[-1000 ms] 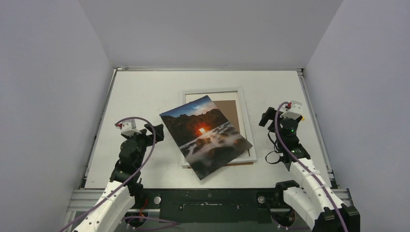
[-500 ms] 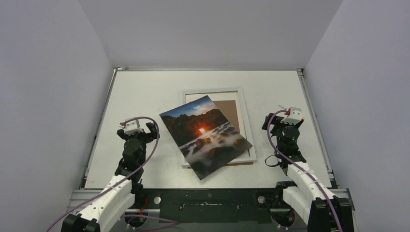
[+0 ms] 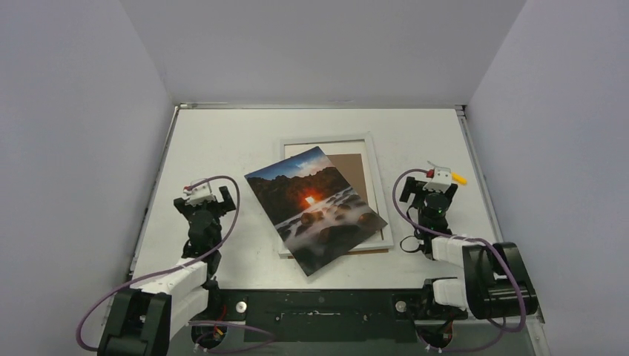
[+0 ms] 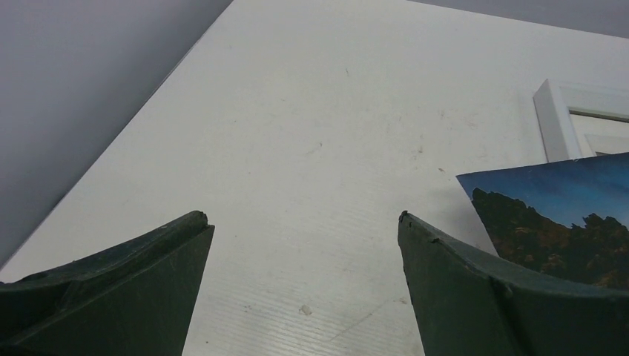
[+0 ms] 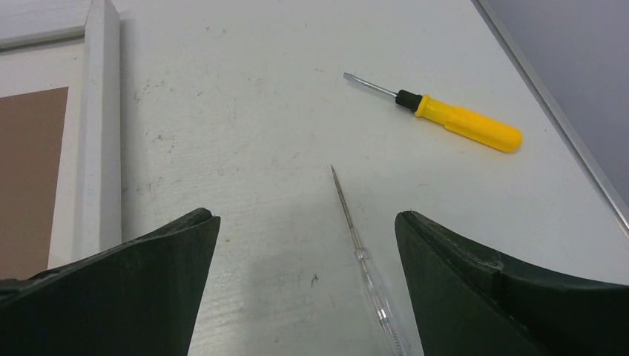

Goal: Take the photo out of the frame
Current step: Reset both arms

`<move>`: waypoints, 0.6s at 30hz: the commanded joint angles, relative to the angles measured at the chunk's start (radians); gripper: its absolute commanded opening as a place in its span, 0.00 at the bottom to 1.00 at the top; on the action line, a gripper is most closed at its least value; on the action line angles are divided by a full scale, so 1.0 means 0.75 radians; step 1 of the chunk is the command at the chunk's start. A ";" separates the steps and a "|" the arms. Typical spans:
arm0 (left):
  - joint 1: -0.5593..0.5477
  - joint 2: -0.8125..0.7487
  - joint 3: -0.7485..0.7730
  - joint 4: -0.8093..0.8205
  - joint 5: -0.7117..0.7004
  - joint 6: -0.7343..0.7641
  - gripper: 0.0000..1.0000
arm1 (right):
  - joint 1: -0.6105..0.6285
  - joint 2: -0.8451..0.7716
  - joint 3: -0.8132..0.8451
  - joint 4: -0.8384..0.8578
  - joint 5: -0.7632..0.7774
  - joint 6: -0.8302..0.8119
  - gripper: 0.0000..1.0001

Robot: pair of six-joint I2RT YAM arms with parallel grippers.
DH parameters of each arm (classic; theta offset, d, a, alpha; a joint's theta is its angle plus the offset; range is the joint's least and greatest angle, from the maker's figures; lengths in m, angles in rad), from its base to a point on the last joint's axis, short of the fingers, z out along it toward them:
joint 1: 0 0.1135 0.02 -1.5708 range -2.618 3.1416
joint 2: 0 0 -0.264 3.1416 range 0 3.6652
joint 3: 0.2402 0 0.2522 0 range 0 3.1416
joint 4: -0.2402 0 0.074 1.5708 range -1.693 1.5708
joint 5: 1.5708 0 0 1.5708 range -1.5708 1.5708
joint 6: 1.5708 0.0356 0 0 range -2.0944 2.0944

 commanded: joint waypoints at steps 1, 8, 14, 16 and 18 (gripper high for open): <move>0.102 0.126 0.011 0.280 0.167 0.006 0.96 | -0.001 0.129 0.010 0.311 0.034 -0.017 0.93; 0.205 0.371 0.046 0.482 0.328 -0.029 0.96 | 0.001 0.291 0.040 0.412 0.057 -0.052 0.90; 0.230 0.560 0.068 0.614 0.390 -0.049 0.97 | 0.001 0.492 0.096 0.513 0.026 -0.076 0.90; 0.231 0.618 0.068 0.675 0.392 -0.051 0.97 | 0.003 0.501 0.088 0.511 0.011 -0.088 0.90; 0.232 0.662 0.082 0.687 0.401 -0.049 0.96 | 0.003 0.511 0.090 0.529 0.006 -0.089 0.90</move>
